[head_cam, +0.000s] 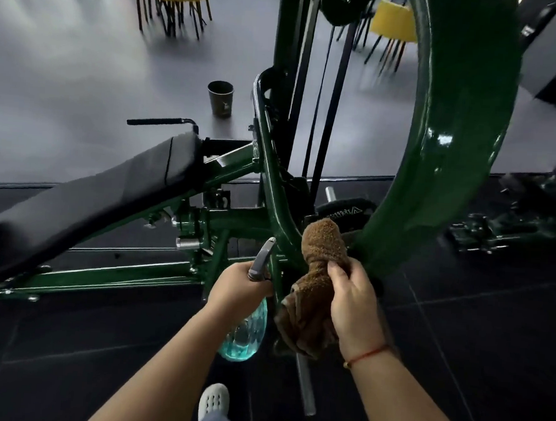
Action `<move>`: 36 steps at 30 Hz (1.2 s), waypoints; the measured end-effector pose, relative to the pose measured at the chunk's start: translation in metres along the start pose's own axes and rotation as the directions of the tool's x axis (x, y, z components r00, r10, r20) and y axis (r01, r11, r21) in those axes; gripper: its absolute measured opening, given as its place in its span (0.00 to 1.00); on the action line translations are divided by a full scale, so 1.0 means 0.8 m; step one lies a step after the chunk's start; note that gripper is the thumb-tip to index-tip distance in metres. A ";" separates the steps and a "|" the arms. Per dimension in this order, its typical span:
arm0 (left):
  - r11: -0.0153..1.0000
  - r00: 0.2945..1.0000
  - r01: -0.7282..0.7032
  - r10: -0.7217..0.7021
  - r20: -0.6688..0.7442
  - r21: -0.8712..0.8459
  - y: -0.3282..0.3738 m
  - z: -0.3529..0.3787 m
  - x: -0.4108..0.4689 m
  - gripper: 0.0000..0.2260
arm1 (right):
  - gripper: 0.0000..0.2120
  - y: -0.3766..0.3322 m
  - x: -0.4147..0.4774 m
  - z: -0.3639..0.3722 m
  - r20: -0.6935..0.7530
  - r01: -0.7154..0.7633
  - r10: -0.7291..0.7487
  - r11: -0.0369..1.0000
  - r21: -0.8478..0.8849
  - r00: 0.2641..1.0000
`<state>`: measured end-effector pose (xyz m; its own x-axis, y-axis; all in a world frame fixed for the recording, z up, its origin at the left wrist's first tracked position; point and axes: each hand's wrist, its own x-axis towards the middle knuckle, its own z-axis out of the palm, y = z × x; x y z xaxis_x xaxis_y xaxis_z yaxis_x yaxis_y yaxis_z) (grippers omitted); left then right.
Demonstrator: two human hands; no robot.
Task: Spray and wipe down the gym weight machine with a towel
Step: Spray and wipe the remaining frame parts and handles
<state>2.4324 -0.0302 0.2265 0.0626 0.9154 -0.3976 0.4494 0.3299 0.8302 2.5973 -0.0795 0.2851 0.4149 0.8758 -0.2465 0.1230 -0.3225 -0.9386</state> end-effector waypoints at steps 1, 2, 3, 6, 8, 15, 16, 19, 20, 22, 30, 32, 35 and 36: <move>1.000 1.000 0.002 -0.002 0.019 -0.001 0.000 -0.004 0.011 0.11 | 0.18 -0.003 0.003 0.009 -0.016 0.002 -0.002 1.000 -0.018 1.000; 1.000 0.999 0.003 -0.003 0.043 0.002 -0.001 -0.007 0.023 0.12 | 0.16 -0.005 0.007 0.018 -0.034 0.018 -0.019 0.999 -0.038 0.999; 1.000 0.998 0.002 -0.002 0.068 0.011 0.000 -0.012 0.034 0.13 | 0.13 -0.008 0.009 0.028 -0.057 0.041 -0.045 0.997 -0.069 0.997; 0.998 0.990 -0.030 0.023 0.138 0.051 -0.001 -0.022 0.060 0.08 | 0.03 -0.013 0.021 0.050 -0.113 0.127 -0.145 0.980 -0.153 0.983; 0.996 0.984 -0.051 0.038 0.173 0.072 -0.006 -0.030 0.077 0.08 | 0.05 -0.015 0.033 0.060 -0.129 0.197 -0.238 0.942 -0.272 0.963; 0.996 0.969 -0.070 0.053 0.242 0.063 -0.023 -0.069 0.115 0.05 | 0.25 0.023 0.091 0.097 0.094 0.295 -0.575 0.267 -0.917 0.813; 0.996 0.970 -0.068 0.053 0.236 0.054 -0.026 -0.076 0.117 0.05 | 0.27 0.030 0.097 0.106 0.153 0.290 -0.531 0.186 -0.939 0.834; 0.997 0.974 -0.060 0.050 0.219 0.038 -0.036 -0.095 0.123 0.04 | 0.31 0.039 0.120 0.127 0.221 0.278 -0.455 0.061 -0.959 0.862; 0.997 0.974 -0.063 0.054 0.220 0.035 -0.038 -0.101 0.124 0.04 | 0.31 0.038 0.128 0.133 0.240 0.284 -0.457 0.029 -0.958 0.856; 0.997 0.974 -0.067 0.058 0.220 0.031 -0.042 -0.110 0.127 0.05 | 0.30 0.031 0.147 0.148 0.295 0.305 -0.460 -0.054 -0.951 0.838; 0.998 0.987 -0.054 0.058 0.149 -0.032 -0.044 -0.136 0.127 0.06 | 0.25 -0.006 0.214 0.240 0.423 0.335 -0.279 -0.312 -0.889 0.862; 1.000 0.992 -0.026 0.028 0.126 -0.010 -0.048 -0.145 0.121 0.06 | 0.24 -0.019 0.231 0.260 0.450 0.367 -0.202 -0.345 -0.864 0.870; 1.000 0.994 0.012 -0.012 0.110 -0.003 -0.051 -0.159 0.112 0.06 | 0.21 -0.039 0.246 0.279 0.470 0.400 -0.110 -0.380 -0.834 0.876; 1.000 0.994 0.018 -0.018 0.107 -0.003 -0.054 -0.162 0.110 0.06 | 0.20 -0.043 0.246 0.281 0.476 0.410 -0.081 -0.396 -0.822 0.876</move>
<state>2.3029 0.0657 0.2064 0.1493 0.8797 -0.4515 0.4482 0.3469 0.8239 2.4722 0.1848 0.2147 -0.0758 0.9640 -0.2550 0.8622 0.1918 0.4688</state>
